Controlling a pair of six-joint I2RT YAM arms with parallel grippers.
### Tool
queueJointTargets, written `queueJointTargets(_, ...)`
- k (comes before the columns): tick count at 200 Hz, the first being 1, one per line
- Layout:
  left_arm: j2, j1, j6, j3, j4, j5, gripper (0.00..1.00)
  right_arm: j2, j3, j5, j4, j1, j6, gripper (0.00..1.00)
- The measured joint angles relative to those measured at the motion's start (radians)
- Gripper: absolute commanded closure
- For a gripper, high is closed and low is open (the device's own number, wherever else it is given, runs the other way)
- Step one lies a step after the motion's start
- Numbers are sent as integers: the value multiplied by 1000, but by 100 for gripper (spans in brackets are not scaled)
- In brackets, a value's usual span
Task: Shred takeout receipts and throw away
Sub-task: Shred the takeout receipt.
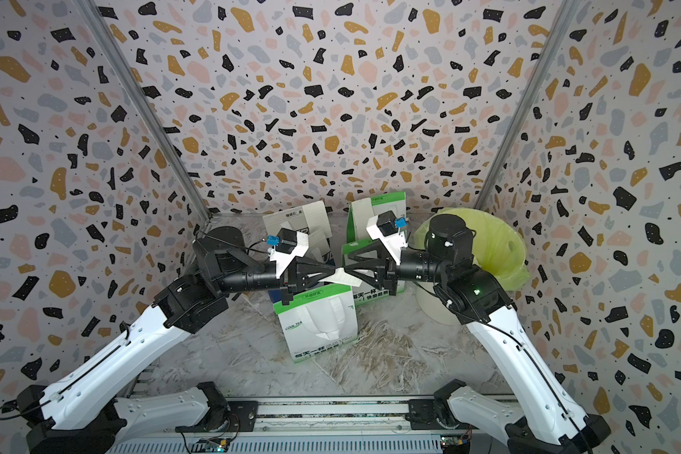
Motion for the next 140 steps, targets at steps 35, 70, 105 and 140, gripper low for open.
queueJointTargets(35, 2, 1, -31, -6, 40, 3, 100, 0, -10, -40, 10, 0, 14, 72)
queueJointTargets(70, 3, 1, -49, -13, 74, 4, 100, 0, -10, -60, 28, 0, 31, 79)
queueJointTargets(105, 14, 1, -64, -17, 80, 10, 100, 0, -18, -76, 63, 0, 56, 83)
queueJointTargets(140, 23, 1, -81, -22, 95, 18, 100, 5, -22, -77, 77, 3, 71, 86)
